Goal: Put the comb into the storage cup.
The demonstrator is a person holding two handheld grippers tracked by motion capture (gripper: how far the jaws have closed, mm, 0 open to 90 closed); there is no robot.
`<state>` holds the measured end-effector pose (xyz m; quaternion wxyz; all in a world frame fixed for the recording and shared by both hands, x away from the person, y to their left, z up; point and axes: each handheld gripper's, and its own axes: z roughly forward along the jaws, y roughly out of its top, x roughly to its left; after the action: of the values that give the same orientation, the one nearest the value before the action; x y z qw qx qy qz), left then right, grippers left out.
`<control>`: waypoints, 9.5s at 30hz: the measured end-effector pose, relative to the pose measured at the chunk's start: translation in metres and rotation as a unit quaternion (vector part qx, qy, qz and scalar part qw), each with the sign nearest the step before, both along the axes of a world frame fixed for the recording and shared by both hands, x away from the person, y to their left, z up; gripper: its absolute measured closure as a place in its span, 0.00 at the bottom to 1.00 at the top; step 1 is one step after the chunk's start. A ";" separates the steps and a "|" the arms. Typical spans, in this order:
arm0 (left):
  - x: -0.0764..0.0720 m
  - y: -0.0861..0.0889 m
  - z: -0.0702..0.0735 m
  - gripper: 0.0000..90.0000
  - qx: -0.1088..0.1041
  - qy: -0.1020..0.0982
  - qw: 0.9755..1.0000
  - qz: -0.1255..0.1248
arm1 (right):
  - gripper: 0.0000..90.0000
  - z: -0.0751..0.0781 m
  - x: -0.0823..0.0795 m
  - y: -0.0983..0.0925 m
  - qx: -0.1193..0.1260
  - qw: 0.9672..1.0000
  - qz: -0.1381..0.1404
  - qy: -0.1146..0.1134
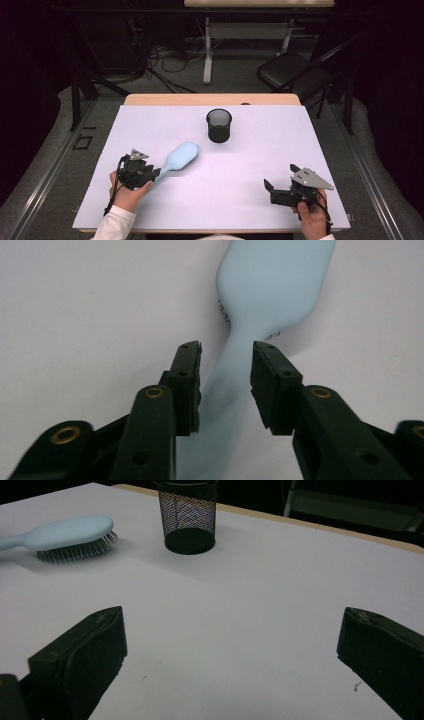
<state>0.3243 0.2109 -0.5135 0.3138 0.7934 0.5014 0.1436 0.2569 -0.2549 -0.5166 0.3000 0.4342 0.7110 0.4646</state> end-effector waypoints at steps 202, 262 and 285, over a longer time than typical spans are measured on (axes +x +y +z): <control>0.062 -0.038 0.019 0.46 0.138 0.144 0.966 -0.165 | 0.00 -0.008 0.005 0.007 -0.018 0.999 0.027 0.028; 0.071 -0.057 -0.009 0.77 0.207 0.177 0.945 -0.180 | 0.00 -0.008 0.005 0.006 -0.018 0.999 0.032 0.032; 0.070 -0.057 -0.008 0.78 0.208 0.174 0.946 -0.176 | 0.00 -0.008 0.005 0.006 -0.018 0.999 0.033 0.034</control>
<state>0.3947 0.1535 -0.5218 0.0696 0.9294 0.3594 0.0465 0.2619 -0.2484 -0.5250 0.2683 0.4205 0.7428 0.4466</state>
